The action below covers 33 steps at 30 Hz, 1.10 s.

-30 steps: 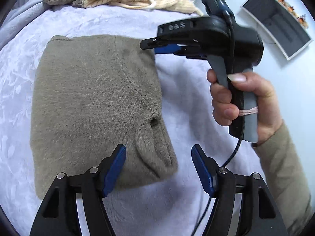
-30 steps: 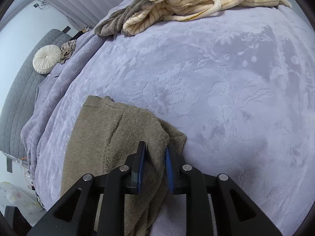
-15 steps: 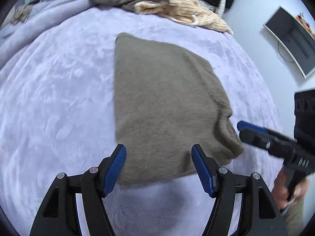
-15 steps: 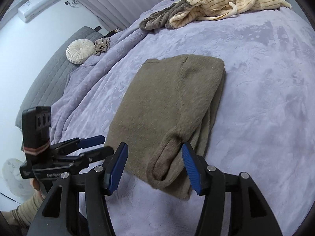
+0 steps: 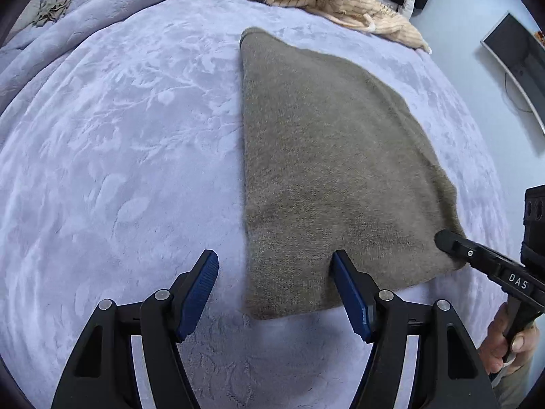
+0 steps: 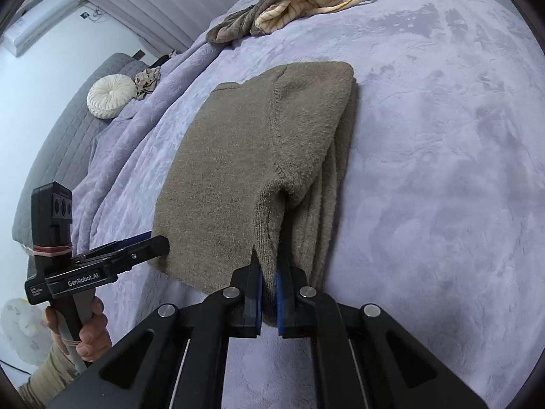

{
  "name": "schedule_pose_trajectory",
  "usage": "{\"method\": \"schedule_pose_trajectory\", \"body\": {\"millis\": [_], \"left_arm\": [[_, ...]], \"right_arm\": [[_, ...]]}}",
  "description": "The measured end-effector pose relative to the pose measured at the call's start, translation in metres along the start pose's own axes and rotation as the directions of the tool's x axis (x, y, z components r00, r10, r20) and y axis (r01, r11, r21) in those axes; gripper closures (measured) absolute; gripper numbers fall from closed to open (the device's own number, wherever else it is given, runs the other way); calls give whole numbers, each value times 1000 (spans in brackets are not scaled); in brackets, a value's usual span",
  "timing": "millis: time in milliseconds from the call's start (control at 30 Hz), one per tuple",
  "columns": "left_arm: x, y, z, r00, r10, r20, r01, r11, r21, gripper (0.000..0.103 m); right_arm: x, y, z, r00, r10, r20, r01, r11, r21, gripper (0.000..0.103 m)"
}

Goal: Fold small clothes
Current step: 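Withdraw both open grippers from the folded sweater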

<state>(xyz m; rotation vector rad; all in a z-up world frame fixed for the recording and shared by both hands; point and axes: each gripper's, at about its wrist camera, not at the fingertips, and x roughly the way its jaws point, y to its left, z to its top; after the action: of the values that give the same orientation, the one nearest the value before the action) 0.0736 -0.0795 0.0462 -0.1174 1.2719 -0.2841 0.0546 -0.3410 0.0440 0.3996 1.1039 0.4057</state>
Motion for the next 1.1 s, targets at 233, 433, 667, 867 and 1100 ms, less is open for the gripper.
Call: {"method": "schedule_pose_trajectory", "body": {"millis": [233, 433, 667, 867, 1100], "left_arm": [[-14, 1, -1, 1000, 12, 11, -12, 1000, 26, 33], [-43, -8, 36, 996, 6, 92, -7, 1000, 15, 33], [5, -36, 61, 996, 90, 25, -91, 995, 34, 33], [27, -19, 54, 998, 68, -4, -68, 997, -25, 17], [5, -34, 52, 991, 120, 65, -122, 992, 29, 17]], "right_arm": [[13, -13, -5, 999, -10, -31, 11, 1000, 26, 95], [-39, 20, 12, 994, 5, 107, 4, 997, -79, 92], [5, 41, 40, 998, 23, 57, -16, 992, -123, 53], [23, -4, 33, 999, 24, 34, -24, 1000, -21, 67], [18, -9, 34, 999, 42, 19, -43, 999, 14, 65]]}}
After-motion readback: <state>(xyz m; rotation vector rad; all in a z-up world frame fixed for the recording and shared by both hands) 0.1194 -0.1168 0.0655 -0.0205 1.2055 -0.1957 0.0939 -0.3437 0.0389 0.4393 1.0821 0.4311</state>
